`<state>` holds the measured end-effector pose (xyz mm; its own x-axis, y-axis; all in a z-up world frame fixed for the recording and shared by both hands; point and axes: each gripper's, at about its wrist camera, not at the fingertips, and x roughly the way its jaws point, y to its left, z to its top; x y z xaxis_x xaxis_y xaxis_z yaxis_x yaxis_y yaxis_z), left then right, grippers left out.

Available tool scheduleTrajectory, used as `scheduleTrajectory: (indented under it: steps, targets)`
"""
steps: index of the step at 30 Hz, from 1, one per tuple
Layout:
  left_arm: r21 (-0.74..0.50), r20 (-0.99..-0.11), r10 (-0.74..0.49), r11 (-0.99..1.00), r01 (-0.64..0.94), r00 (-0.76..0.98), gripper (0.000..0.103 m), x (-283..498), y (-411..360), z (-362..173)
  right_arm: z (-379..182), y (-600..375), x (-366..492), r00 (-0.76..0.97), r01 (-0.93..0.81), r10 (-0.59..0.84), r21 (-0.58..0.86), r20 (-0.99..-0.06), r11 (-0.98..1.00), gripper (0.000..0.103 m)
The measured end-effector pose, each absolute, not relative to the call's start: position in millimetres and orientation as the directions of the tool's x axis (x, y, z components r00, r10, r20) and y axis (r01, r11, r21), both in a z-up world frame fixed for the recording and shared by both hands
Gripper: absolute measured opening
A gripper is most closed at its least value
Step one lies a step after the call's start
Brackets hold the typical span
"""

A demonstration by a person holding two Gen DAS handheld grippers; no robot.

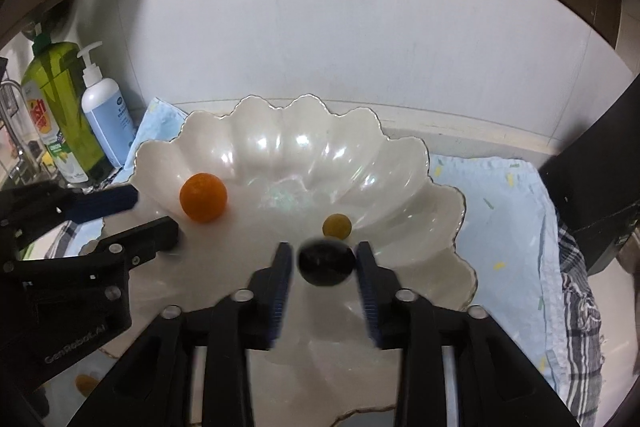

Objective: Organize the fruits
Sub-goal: 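Open the left tool to drop its plum while the right tool drops its plum into the bowl, then withdraw both open tools from the bowl back over the remaining fruits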

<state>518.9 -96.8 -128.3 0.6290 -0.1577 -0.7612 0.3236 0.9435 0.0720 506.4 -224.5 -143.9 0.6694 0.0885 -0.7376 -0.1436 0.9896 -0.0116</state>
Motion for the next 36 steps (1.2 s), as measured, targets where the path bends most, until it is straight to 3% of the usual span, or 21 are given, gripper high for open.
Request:
scheduleTrajectory:
  steps: [6, 8, 14, 19, 25, 36]
  targets:
    - [0.091, -0.740, -0.137, 0.950, 0.299, 0.659, 0.056, 514, -88, -116, -131, -228, 500, 0.699, -0.113, 0.055, -0.035, -0.713, 0.993, 0.052]
    - [0.094, -0.726, -0.135, 0.952, 0.293, 0.674, 0.059, 508, -85, -109, -124, -228, 496, 0.711, -0.105, 0.047, -0.041, -0.701, 0.994, 0.059]
    - [0.109, -0.678, -0.134, 0.954, 0.279, 0.723, 0.073, 486, -77, -85, -101, -224, 474, 0.755, -0.119, 0.058, -0.049, -0.653, 0.992, 0.068]
    - [0.115, -0.622, -0.142, 0.956, 0.270, 0.770, 0.084, 459, -67, -63, -79, -225, 446, 0.809, -0.095, 0.039, -0.065, -0.587, 0.993, 0.069]
    - [0.115, -0.582, -0.166, 0.953, 0.282, 0.796, 0.091, 427, -61, -46, -57, -229, 411, 0.847, -0.069, 0.021, -0.070, -0.531, 0.995, 0.069]
    - [0.113, -0.543, -0.256, 0.921, 0.372, 0.800, 0.092, 369, -58, -29, -30, -231, 343, 0.885, -0.008, -0.023, -0.065, -0.465, 0.998, 0.069]
